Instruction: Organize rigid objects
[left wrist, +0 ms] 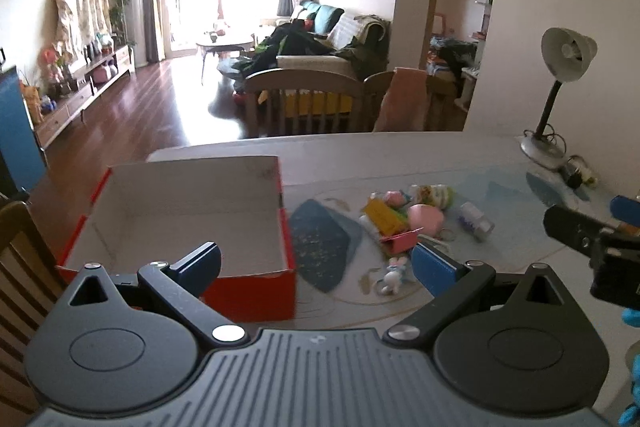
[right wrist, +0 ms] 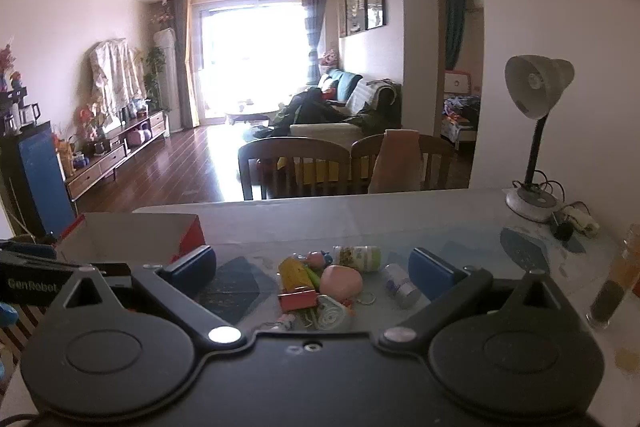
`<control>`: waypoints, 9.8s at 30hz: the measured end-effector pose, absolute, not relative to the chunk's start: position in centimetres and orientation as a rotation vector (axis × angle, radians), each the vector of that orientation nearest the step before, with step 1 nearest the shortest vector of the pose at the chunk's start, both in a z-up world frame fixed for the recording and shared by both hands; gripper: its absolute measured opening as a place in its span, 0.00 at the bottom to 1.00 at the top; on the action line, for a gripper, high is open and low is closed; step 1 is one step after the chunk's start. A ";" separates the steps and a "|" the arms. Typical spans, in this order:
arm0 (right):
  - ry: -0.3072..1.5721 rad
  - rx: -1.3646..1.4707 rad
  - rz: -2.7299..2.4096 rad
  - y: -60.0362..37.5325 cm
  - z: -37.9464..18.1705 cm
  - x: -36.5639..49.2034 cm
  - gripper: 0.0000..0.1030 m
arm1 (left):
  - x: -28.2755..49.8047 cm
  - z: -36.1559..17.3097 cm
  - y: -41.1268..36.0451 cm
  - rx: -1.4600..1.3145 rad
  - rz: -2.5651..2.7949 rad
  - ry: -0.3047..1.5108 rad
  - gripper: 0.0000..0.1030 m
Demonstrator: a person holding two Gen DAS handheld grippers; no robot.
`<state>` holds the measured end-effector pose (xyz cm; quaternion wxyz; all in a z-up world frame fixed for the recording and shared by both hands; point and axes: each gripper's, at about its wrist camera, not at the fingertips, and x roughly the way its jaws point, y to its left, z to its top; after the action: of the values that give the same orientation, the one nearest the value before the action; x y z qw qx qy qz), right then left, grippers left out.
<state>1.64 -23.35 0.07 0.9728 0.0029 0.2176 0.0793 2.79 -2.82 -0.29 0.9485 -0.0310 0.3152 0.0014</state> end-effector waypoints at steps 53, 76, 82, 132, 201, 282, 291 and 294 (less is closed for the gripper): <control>0.807 -0.138 0.314 -33.5 -15.9 22.1 0.52 | 20.5 -17.4 -12.3 -0.010 -0.003 1.020 0.50; 0.836 -0.123 0.314 -33.3 -13.6 22.5 0.39 | 20.7 -16.6 -12.4 -0.065 -0.022 1.054 0.22; 0.825 -0.116 0.345 -32.9 -11.0 20.9 0.39 | 19.4 -14.9 -12.0 -0.100 -0.012 1.046 0.22; 0.852 -0.206 0.629 0.1 -6.8 17.1 0.39 | 18.1 -6.1 17.5 -0.037 0.134 0.992 0.22; 0.771 -0.055 0.642 -6.8 -1.8 11.7 0.76 | 12.2 -2.0 13.5 -0.045 -0.027 0.984 0.22; 0.950 -0.066 0.300 -26.6 -15.4 33.2 0.79 | 32.0 -16.3 -10.9 -0.154 -0.048 1.000 0.95; 0.951 -0.043 0.287 -26.6 -15.3 33.2 0.75 | 32.6 -17.0 -10.8 -0.166 -0.080 1.000 0.63; 0.952 -0.034 0.283 -26.6 -15.2 33.4 0.74 | 32.7 -17.0 -11.0 -0.158 -0.100 0.995 0.56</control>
<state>33.39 -26.64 -15.19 0.8791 -0.0162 0.4565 0.1357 32.69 -10.98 -17.02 0.8746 -0.0756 0.4765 -0.0477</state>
